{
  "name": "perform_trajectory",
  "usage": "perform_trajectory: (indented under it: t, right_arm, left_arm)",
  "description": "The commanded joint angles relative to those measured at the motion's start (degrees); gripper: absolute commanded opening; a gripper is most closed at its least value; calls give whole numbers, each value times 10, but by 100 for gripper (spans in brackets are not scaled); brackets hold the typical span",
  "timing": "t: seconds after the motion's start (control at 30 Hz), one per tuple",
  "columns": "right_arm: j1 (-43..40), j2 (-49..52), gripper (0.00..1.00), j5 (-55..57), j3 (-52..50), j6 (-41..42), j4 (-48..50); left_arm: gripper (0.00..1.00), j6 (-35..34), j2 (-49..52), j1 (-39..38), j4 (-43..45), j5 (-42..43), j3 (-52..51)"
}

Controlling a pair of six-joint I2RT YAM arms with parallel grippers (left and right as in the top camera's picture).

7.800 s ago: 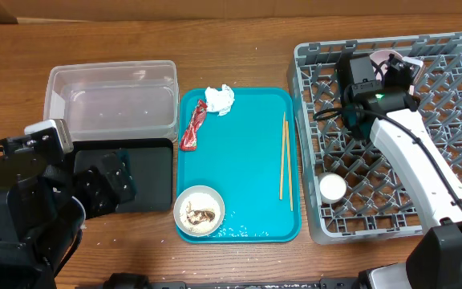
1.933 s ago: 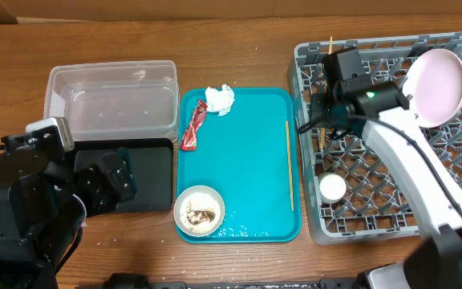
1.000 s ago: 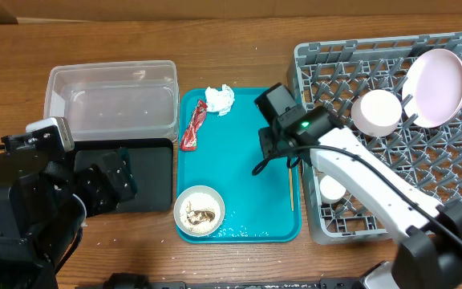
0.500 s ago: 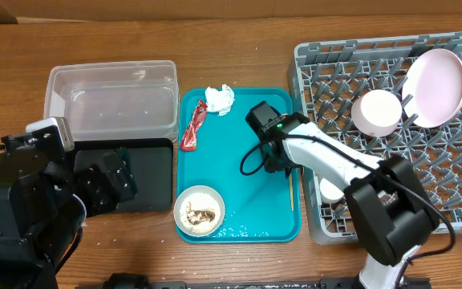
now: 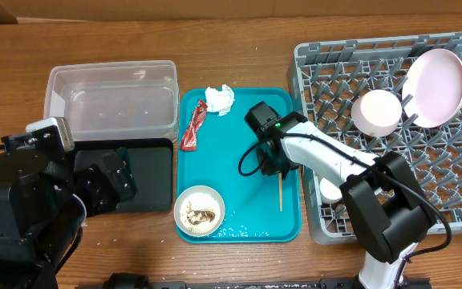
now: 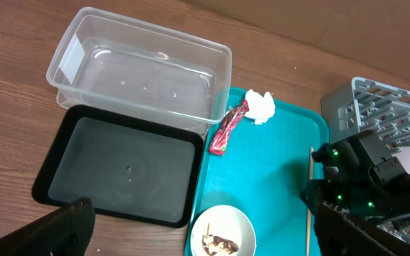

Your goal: Sort waste into correct bins and load items into the dishwasher

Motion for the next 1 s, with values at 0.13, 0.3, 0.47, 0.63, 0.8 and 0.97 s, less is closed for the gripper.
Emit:
perform_trajectory:
  t: [0.13,0.3,0.47,0.63,0.8,0.97]
  right_arm:
    - [-3,23,10,-6,-2,11,8]
    - [-3,17,4,-18,3,10,-7]
    - [-3,-41,4,-32,46,10,-41]
    - [-21,-132,4,-32,96,-3,-44]
    - [-79,-196,4,9,118,-32,-31]
    - [-147,-184,4,20,110,-100,-19]
  left_arm:
    - [100,-8,0,-1,2,-10,4]
    - [100,-8,0,-1,2,-10,4]
    - [100,-8,0,-1,2,-10,4]
    - [100,-8,0,-1,2,-10,4]
    - [100,-8,0,-1,2,-10,4]
    - [100,-8,0,-1,2,-10,4]
